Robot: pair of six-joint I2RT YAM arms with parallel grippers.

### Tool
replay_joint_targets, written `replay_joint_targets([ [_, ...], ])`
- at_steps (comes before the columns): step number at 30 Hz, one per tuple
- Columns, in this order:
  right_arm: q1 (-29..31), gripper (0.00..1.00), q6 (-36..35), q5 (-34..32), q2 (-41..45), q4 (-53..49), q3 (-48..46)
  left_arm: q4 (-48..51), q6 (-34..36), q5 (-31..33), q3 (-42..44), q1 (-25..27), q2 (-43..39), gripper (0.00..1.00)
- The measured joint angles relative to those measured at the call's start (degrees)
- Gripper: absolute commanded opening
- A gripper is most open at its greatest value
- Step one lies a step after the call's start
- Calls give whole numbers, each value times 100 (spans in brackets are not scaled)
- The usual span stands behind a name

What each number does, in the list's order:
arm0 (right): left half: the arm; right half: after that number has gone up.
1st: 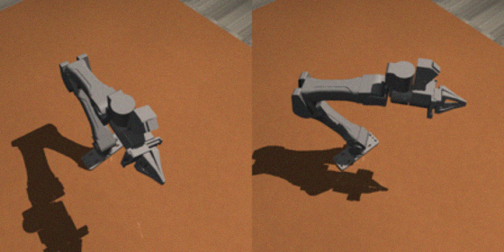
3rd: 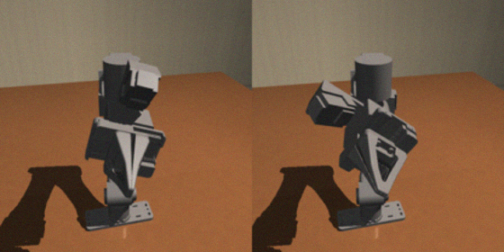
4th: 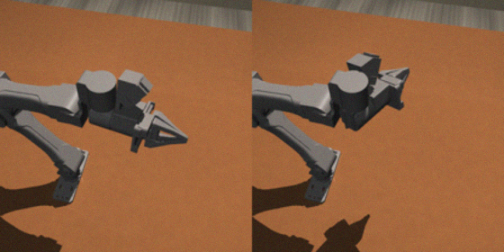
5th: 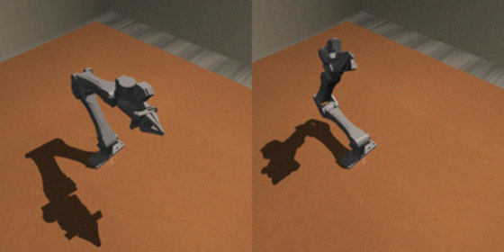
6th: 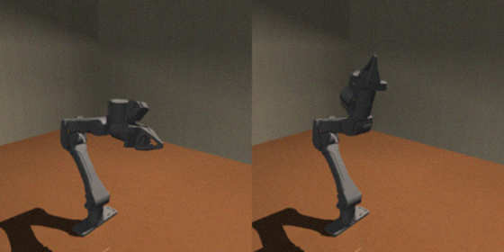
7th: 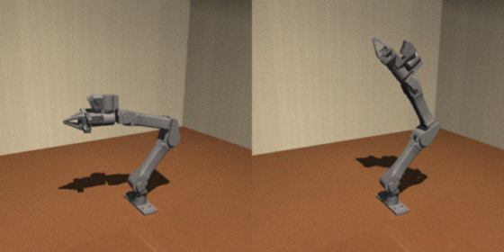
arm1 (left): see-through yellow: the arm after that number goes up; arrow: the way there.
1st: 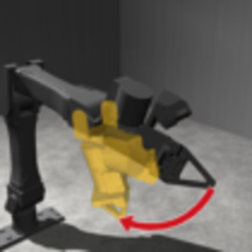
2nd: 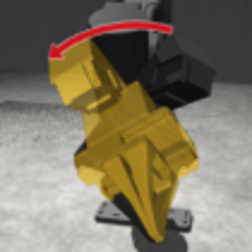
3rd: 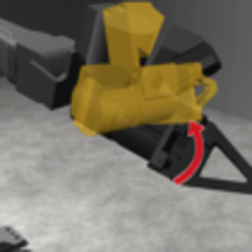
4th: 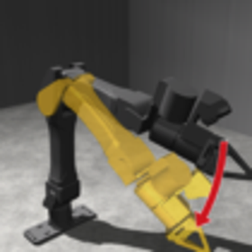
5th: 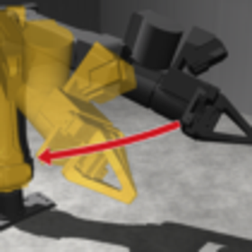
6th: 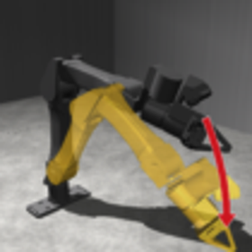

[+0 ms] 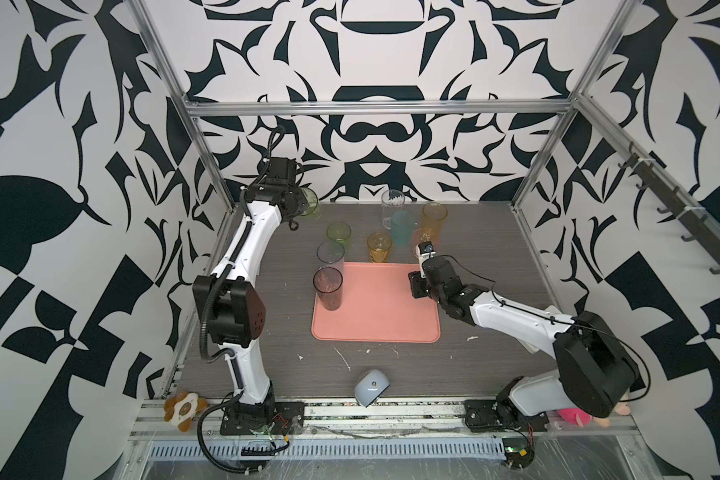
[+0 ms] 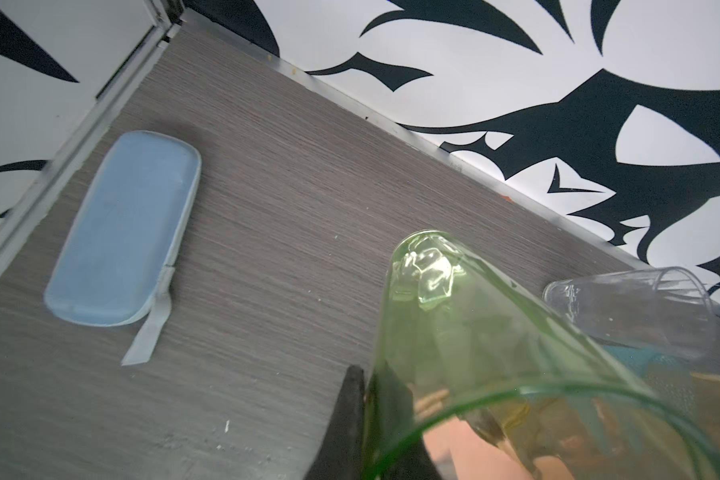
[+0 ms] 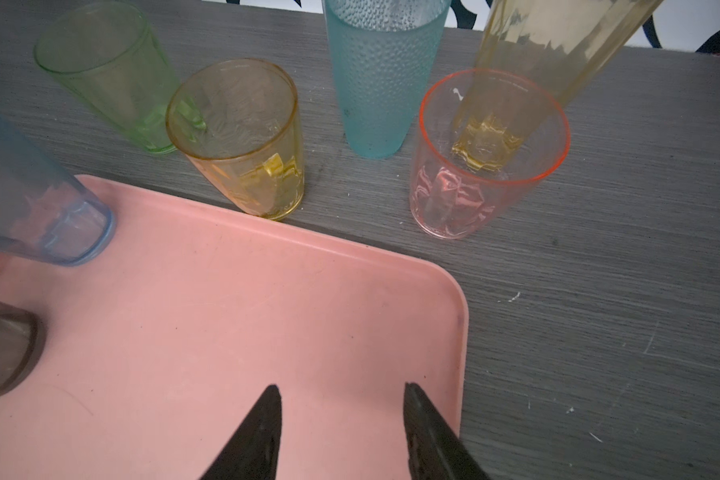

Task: Place the glasses into the tray
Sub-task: 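Lift the green cup with the left gripper and swing it nearer the robot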

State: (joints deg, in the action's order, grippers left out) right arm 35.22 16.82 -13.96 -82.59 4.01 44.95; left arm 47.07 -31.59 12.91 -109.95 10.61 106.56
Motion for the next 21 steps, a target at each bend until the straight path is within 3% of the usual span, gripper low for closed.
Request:
replay_joint_targets([
  [21, 0, 51, 0, -9, 2, -15, 0, 1915, 426, 448, 1252, -11, -1952, 0],
])
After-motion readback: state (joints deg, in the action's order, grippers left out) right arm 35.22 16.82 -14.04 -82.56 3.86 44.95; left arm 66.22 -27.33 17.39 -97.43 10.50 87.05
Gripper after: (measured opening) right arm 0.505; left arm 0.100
